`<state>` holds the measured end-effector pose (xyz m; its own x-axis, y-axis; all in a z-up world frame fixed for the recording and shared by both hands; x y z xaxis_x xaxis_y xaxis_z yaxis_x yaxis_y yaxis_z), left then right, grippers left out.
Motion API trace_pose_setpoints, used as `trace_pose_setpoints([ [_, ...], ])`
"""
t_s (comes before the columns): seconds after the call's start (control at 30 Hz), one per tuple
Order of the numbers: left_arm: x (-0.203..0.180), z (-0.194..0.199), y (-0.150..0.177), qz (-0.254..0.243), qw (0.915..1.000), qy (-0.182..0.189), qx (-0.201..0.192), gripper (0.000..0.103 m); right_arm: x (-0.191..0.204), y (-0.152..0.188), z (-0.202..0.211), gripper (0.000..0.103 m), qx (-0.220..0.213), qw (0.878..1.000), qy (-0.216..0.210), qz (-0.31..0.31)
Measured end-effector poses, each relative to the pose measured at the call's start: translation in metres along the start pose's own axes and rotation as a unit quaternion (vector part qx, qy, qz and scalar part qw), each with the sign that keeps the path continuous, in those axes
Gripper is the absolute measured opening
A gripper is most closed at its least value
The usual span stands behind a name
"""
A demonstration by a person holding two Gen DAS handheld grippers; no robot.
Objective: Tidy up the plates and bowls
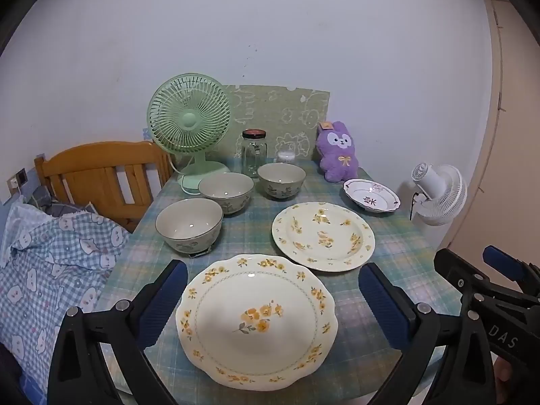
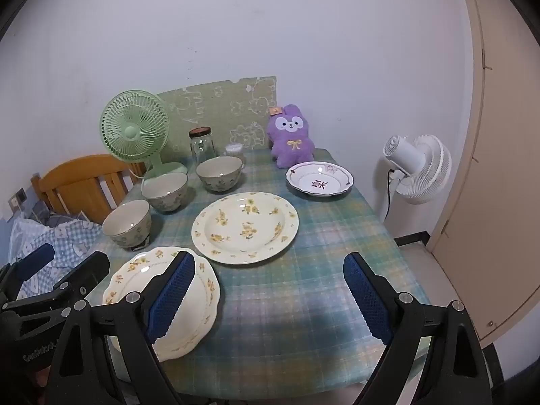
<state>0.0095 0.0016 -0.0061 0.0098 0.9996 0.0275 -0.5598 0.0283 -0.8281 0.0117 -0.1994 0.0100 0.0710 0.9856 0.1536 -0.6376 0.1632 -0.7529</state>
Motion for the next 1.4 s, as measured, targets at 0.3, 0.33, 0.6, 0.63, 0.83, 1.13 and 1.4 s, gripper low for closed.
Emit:
trace_pose_setpoints([
  [0.3,-0.003,-0.001,-0.003,-0.014,0.9999,-0.002,-0.007,0.101,0.000,0.000,-0.001,0.092,0.004,1.000,0.003,-0.008],
  [0.33,-0.003,-0.002,-0.004,-0.014,0.9999,-0.002,-0.006,0.101,0.000,0.000,0.000,0.092,0.004,1.000,0.002,-0.009],
  [0.6,-0.001,0.005,-0.003,-0.012,0.9999,-0.002,-0.010,0.101,-0.001,-0.001,0.000,0.092,0.004,1.000,-0.002,-0.011],
  [0.63,0.000,0.006,-0.004,-0.012,0.9999,-0.002,-0.010,0.101,-0.001,-0.001,0.000,0.092,0.004,1.000,-0.002,-0.010],
  [0.83,0.004,0.006,-0.003,-0.010,0.9999,-0.004,-0.008,0.101,0.002,0.001,-0.002,0.092,0.008,1.000,-0.002,-0.008],
  [1.13,0.003,0.006,0.000,-0.014,0.9998,-0.009,-0.008,0.100,0.002,0.002,-0.001,0.092,0.010,1.000,0.003,-0.002],
  [1.4,0.003,0.006,0.000,-0.015,0.9998,-0.011,-0.009,0.100,0.004,0.002,-0.002,0.092,0.009,1.000,0.004,-0.001],
])
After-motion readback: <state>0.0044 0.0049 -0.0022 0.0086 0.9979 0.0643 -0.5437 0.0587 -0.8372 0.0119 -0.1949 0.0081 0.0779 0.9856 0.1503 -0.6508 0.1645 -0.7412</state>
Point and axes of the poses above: each gripper's, at about its wrist camera, not at the fingertips, and z roughly against the way its jaws point, x to its left, y to its underside, the point moved 1 cm from there along -z, roughly the way its jaws point, and after that the axes turned 7 degrees about -z, right-handed, at the moved point
